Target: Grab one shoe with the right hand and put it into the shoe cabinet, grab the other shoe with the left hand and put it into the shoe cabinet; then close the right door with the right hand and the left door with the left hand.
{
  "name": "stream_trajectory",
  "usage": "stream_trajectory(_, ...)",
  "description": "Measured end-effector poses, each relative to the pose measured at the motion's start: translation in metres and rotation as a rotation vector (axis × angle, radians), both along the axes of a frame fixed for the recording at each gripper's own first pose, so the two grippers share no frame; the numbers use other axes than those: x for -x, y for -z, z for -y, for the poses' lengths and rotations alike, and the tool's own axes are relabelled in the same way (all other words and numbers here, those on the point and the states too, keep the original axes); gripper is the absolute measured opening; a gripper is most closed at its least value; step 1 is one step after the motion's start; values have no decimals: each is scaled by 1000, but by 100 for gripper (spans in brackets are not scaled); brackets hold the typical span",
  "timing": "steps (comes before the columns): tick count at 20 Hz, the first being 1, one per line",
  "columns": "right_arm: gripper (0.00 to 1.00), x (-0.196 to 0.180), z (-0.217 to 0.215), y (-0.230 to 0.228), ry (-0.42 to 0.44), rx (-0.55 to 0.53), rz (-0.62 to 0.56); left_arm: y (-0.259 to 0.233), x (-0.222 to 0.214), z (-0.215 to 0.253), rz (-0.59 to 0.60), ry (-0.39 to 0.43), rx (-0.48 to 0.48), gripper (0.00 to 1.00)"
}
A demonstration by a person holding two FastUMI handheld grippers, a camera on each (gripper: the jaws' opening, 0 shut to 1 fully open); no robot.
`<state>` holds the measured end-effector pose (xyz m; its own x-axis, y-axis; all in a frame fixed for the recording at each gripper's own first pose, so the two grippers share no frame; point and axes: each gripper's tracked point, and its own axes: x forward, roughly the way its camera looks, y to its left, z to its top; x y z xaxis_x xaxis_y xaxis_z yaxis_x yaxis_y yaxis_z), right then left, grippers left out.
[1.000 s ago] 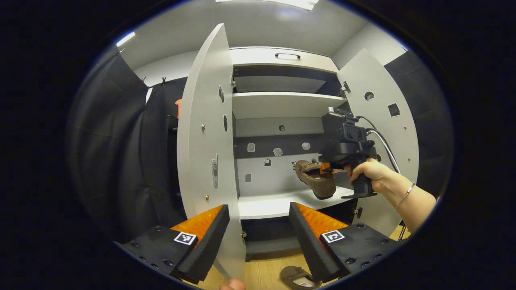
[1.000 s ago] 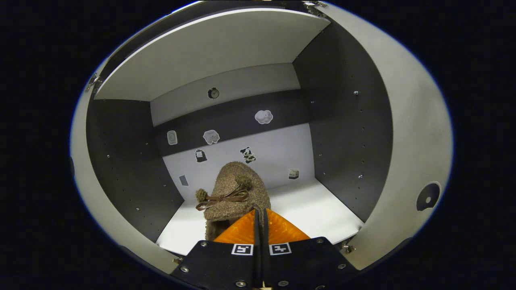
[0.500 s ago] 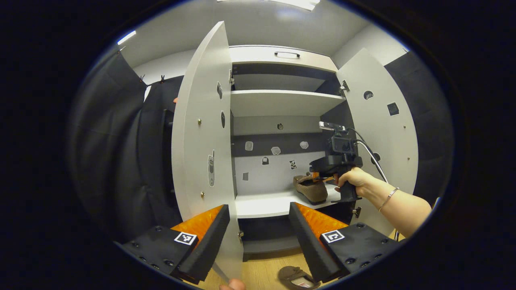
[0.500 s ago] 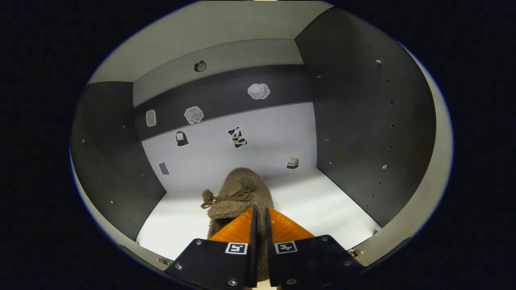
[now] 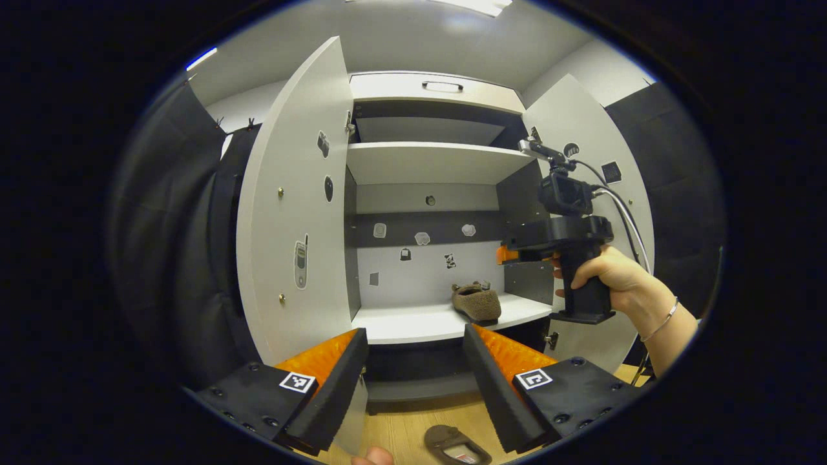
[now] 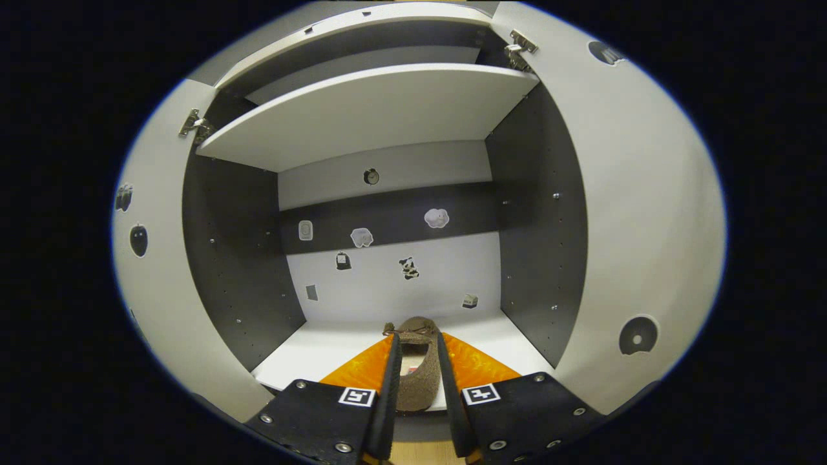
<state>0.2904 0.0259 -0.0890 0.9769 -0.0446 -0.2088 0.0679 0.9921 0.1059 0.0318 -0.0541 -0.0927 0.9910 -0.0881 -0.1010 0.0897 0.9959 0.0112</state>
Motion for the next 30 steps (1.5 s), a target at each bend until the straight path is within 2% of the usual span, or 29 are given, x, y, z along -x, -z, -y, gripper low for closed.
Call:
stream_trajectory(1, 46, 16, 1, -3, -8, 7, 8, 2, 2, 3, -4, 0, 4, 96)
stream_trajectory(4, 61, 61, -2, -10, -36, 12, 36, 10, 11, 6, -15, -17, 4, 97)
stream_trajectory(7, 81, 102, 2, -19, -44, 40, 91, 31, 20, 7, -55, -33, 14, 97)
stream_trajectory(11, 92, 148, 2, -20, -54, 78, 139, 74, 28, 2, -137, -63, 47, 97)
stream_trajectory(17, 92, 185, -4, -4, -95, 71, 141, 171, 46, 7, -339, -82, 104, 96)
stream_trajectory(22, 92, 198, 1, 5, -99, 66, 142, 244, 58, 27, -524, -52, 166, 98)
stream_trajectory(24, 92, 201, 6, 12, -97, 65, 135, 271, 53, 33, -583, -54, 166, 100)
stream_trajectory(30, 92, 207, 21, 35, -87, 40, 98, 335, 64, 29, -740, -81, 142, 98)
